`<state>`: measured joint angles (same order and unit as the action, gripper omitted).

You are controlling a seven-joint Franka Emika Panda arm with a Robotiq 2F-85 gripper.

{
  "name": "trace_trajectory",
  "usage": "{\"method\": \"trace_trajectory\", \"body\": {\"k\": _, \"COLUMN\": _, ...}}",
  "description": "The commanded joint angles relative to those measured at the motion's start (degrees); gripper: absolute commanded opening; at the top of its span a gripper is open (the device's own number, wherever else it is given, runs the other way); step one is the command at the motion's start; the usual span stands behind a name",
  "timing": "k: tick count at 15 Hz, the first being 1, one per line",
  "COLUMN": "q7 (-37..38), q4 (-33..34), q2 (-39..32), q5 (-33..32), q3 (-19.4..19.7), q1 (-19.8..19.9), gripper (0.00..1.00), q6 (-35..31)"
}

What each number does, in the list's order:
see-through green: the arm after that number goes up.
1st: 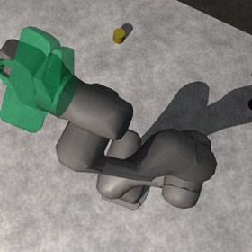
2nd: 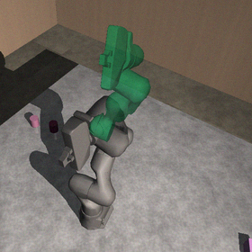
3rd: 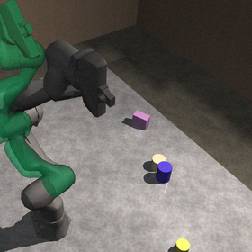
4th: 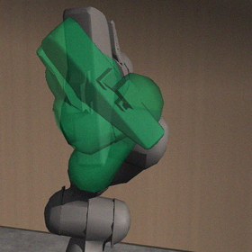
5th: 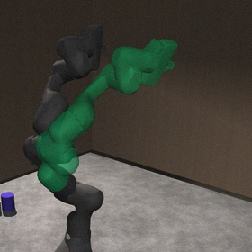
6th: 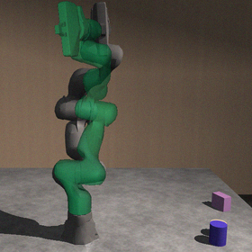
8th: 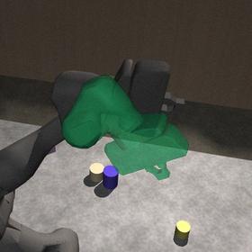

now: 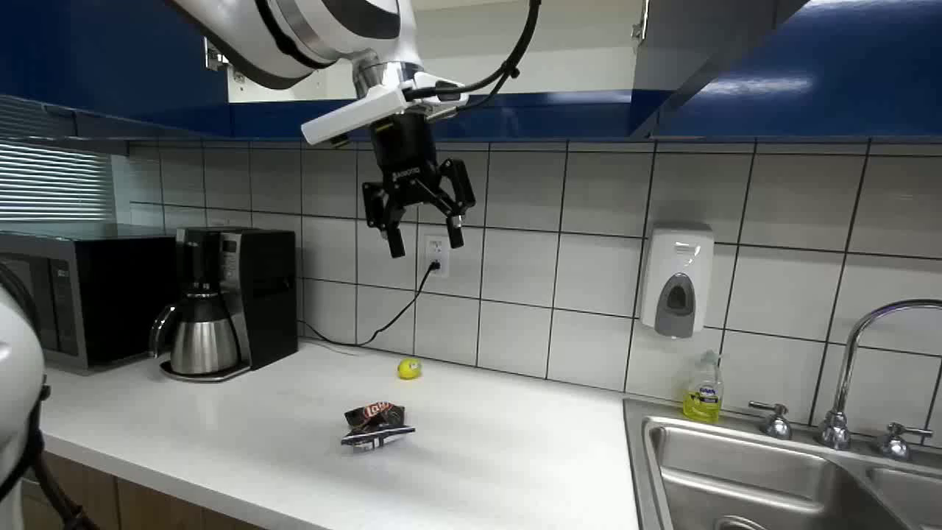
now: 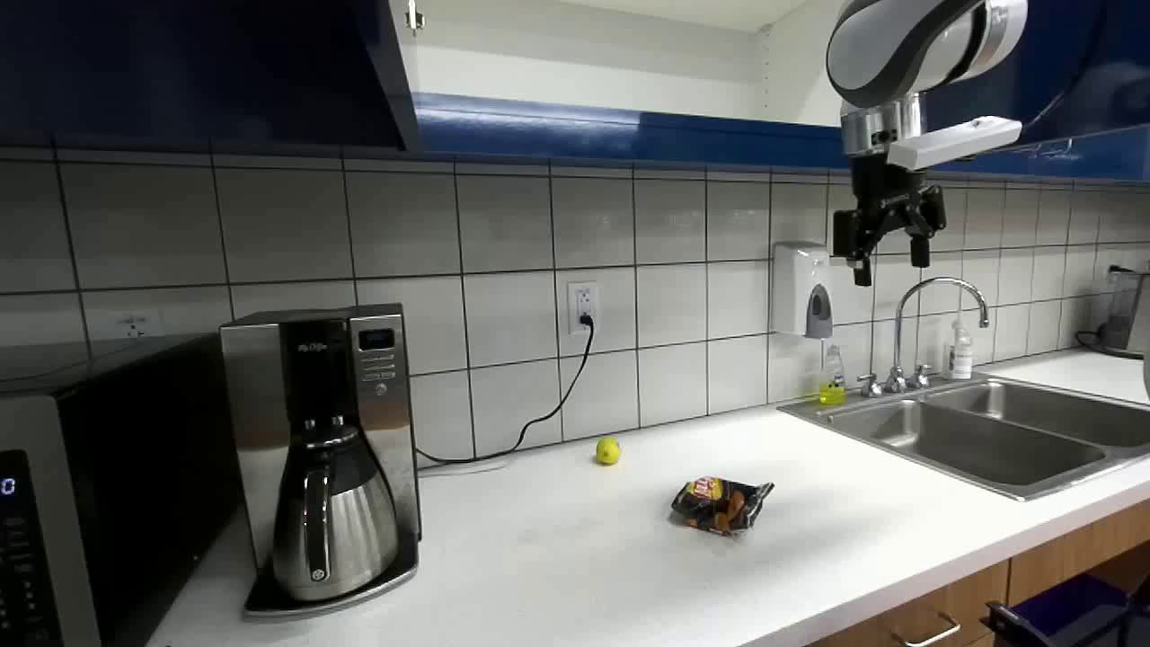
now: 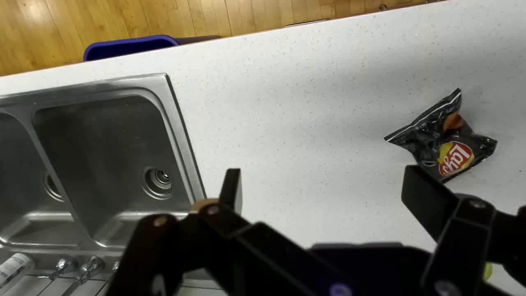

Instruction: Put the black packet in the top cabinet

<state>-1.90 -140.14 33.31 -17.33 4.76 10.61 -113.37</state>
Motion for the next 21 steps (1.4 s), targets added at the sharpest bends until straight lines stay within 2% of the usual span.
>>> {"method": "trace_trajectory", "body": {"k": 1, "q7": 0.22, "q4": 0.14, "q2": 0.0, "q5": -0.24, "q3": 0.42, "q1": -0.55, "gripper": 1.0, "q6": 0.25}}
{"method": "trace_trajectory", "body": {"k": 10, "q7": 0.92, "q4": 0.3, "q2": -0.89, "q5": -0.12, "q3": 0.05, "q1": -0.7, "gripper": 1.0, "q6": -0.09}}
{"method": "trace_trajectory", "body": {"k": 21, "q7": 2.53, "q4": 0.31, "q2": -11.61, "q5": 3.62, "q3": -4.09, "q1": -8.23, "gripper": 1.0, "q6": -4.96}}
